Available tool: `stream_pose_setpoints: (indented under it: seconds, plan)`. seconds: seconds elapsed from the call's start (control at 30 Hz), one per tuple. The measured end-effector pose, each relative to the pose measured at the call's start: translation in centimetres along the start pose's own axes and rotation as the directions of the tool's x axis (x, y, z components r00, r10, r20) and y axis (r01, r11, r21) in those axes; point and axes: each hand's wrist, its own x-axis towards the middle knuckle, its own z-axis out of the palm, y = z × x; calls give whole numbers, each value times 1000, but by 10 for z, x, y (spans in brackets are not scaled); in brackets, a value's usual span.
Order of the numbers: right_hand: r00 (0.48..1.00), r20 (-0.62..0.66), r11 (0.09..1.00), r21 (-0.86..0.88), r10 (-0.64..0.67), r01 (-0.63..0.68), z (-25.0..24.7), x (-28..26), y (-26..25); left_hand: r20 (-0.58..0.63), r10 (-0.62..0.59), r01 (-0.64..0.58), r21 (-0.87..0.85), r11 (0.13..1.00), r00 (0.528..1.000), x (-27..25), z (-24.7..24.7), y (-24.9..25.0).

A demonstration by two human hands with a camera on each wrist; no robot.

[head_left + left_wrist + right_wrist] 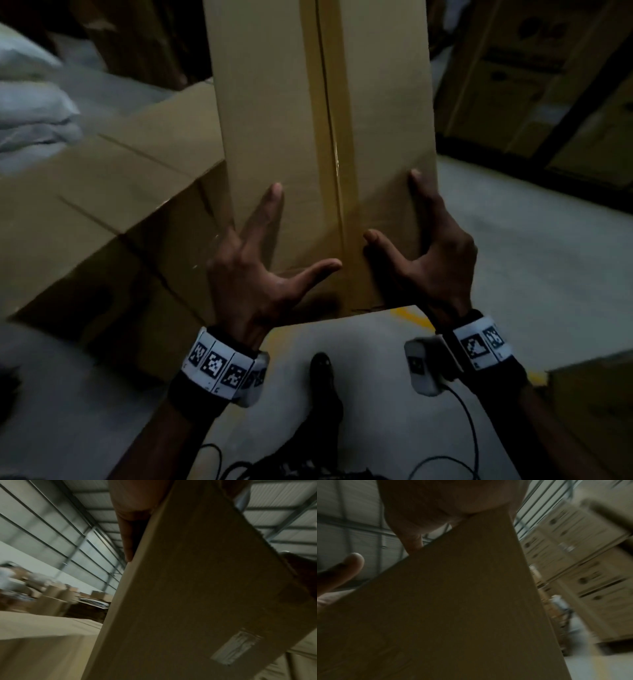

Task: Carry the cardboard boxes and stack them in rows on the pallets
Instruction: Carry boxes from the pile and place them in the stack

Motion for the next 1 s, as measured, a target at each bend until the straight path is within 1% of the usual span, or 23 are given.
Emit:
stream_pose_setpoints:
  seconds: [0.1, 0.27, 0.33, 0.43, 0.53, 0.63, 0.73, 0.83, 0.93, 1.0]
  plan:
    - [997, -48, 996, -52, 68, -71, 0, 54, 42, 58, 72, -66, -103, 993, 996, 67, 61, 10]
    - [984, -103, 980, -124, 143, -155, 3, 146, 100, 73, 157, -138, -211, 968, 985, 178, 135, 33]
    - [979, -122, 974, -137, 163, -179, 5, 176, 124, 92, 183, -158, -229, 961, 979, 213, 164, 41]
    - [966, -150, 958, -162, 212, -236, 8, 218, 165, 154, 242, -200, -244, 949, 958, 266, 213, 56]
    - [951, -166, 946, -155, 260, -285, 17, 261, 204, 155, 282, -239, -248, 939, 947, 314, 259, 68]
    - [942, -182, 941, -137, 282, -308, 28, 310, 255, 176, 288, -247, -222, 943, 941, 362, 312, 80]
    - [943, -153, 939, -138, 294, -315, 42, 364, 311, 193, 283, -248, -189, 950, 939, 414, 367, 93]
    - [940, -145, 938, -112, 310, -327, 50, 426, 372, 198, 285, -254, -171, 952, 938, 471, 427, 118]
    - [936, -129, 931, -123, 327, -343, 42, 503, 429, 208, 260, -232, -149, 961, 943, 533, 483, 153]
    - [944, -105, 936, -133, 314, -326, 33, 552, 460, 204, 250, -222, -150, 963, 947, 570, 514, 174]
